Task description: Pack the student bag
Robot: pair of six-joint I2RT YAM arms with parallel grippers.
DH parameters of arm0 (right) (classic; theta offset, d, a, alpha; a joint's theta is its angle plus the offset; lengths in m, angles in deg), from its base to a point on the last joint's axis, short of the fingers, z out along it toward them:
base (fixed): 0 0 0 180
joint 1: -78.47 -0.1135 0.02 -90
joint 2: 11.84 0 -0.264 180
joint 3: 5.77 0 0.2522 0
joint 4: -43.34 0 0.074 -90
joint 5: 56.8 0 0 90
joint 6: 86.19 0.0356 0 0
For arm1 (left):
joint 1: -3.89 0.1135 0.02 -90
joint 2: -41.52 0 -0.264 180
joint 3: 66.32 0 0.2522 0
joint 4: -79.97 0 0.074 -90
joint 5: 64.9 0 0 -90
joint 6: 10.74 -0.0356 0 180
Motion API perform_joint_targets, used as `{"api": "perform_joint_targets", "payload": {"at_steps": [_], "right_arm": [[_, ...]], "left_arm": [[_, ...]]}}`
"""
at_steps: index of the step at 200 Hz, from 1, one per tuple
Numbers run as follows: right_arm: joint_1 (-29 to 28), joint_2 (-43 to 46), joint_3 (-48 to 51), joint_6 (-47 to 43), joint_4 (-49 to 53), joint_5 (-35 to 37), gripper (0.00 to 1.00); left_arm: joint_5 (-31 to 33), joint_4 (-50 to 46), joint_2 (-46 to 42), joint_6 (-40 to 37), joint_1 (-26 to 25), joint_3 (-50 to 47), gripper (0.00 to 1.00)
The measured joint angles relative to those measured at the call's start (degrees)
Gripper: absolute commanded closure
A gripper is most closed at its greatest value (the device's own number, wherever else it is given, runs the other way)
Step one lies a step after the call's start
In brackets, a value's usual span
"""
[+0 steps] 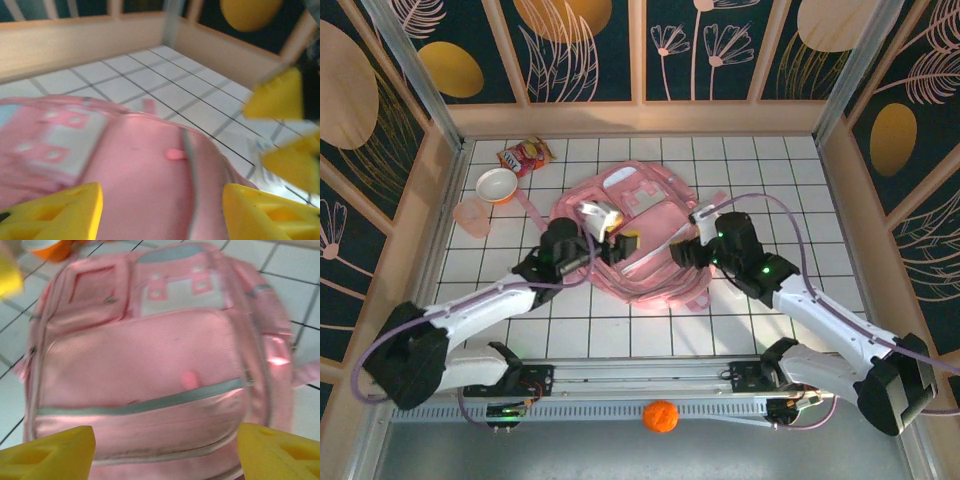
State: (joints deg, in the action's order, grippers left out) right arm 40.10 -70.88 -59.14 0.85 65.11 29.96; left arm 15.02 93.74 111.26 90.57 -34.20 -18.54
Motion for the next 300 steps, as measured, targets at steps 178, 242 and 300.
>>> {"api": "perform_joint_targets", "payload": {"at_steps": [178,242,300], "right_arm": [[-19.41,-14.67,-4.24,-39.23,13.57,5.77,0.26],[-19.82,-14.43,-4.22,-35.65,15.26,6.71,0.3],[-19.23,-15.26,-4.09,-29.79,13.29,6.45,0.37]], "left_arm": [[-2.21,-0.83,1.9,29.81,13.73,-14.71,0.53],[-4.2,-4.76,1.9,31.95,13.77,-14.6,0.68],[-5.75,-5.03,1.88,35.21,13.81,-14.6,0.97]]}}
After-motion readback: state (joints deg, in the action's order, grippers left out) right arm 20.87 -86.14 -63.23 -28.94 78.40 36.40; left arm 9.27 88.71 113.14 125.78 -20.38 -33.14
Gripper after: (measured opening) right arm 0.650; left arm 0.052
